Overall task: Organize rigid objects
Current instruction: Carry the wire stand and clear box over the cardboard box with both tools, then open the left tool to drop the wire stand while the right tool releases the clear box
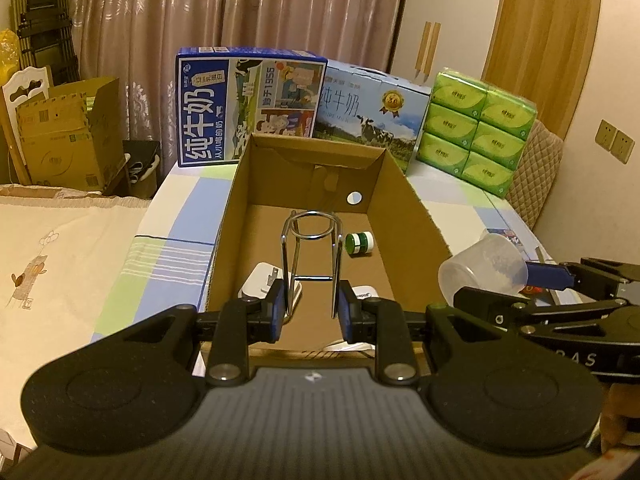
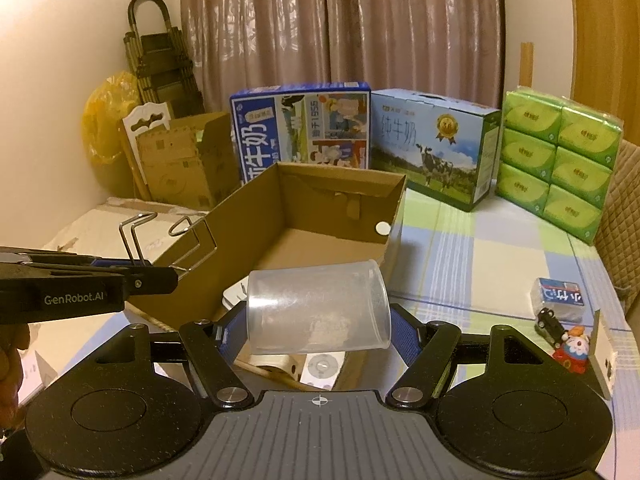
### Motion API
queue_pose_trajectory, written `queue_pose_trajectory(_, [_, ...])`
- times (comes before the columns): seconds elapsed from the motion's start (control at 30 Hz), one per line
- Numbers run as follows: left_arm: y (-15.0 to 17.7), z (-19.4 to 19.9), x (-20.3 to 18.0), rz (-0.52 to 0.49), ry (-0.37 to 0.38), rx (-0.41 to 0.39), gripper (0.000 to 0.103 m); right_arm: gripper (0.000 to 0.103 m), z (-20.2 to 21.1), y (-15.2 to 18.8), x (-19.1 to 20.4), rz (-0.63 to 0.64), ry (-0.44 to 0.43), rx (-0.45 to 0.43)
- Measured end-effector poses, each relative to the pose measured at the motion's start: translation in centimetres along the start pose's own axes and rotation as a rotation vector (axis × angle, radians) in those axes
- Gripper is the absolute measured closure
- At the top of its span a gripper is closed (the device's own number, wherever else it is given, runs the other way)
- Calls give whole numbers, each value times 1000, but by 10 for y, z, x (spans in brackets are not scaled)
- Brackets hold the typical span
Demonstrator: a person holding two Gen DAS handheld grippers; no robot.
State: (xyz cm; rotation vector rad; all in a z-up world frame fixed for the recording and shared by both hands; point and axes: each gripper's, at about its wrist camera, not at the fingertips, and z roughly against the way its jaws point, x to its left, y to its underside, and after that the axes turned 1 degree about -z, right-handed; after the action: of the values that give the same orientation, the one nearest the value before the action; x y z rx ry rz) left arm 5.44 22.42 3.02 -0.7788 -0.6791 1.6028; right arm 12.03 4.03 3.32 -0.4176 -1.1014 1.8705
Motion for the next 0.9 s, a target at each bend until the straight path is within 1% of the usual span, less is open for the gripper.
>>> queue_pose_trajectory(0.9, [1, -28, 14, -7, -13, 41, 81, 34, -29, -1, 4, -18, 5, 27])
